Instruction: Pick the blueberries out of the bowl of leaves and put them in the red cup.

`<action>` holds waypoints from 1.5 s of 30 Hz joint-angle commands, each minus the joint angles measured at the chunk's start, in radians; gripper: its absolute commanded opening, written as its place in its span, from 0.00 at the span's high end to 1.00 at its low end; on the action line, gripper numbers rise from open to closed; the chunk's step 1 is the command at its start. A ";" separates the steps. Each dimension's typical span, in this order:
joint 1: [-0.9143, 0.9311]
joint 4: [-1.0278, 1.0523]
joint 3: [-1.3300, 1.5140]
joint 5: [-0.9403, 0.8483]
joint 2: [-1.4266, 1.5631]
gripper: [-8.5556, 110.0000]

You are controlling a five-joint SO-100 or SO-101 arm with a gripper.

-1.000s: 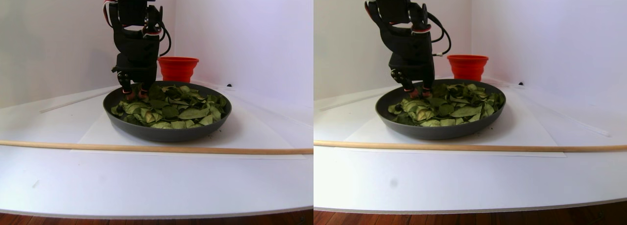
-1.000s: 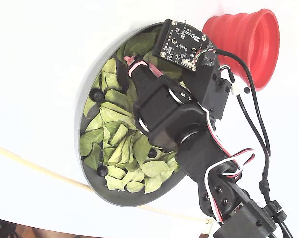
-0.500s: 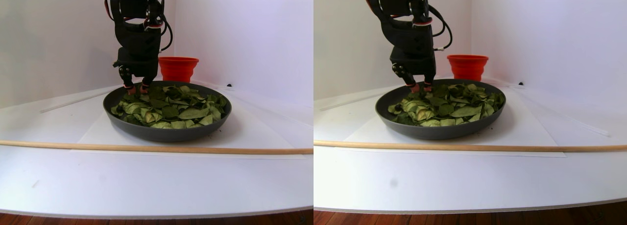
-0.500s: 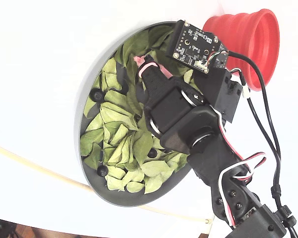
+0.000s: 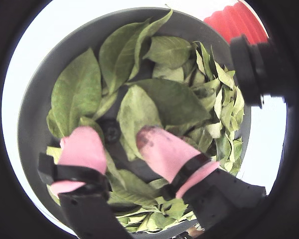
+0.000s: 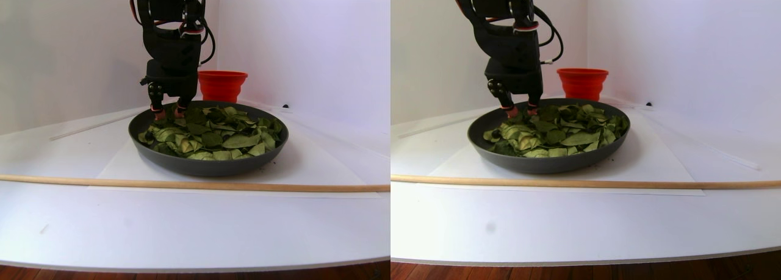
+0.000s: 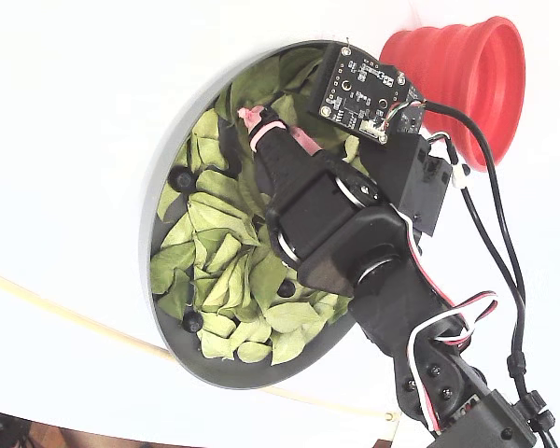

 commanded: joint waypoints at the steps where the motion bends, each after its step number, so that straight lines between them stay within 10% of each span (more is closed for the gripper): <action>1: -0.006 -0.029 -0.011 -0.005 0.078 0.79; 45: 0.020 -0.077 -0.038 -0.006 -0.083 0.81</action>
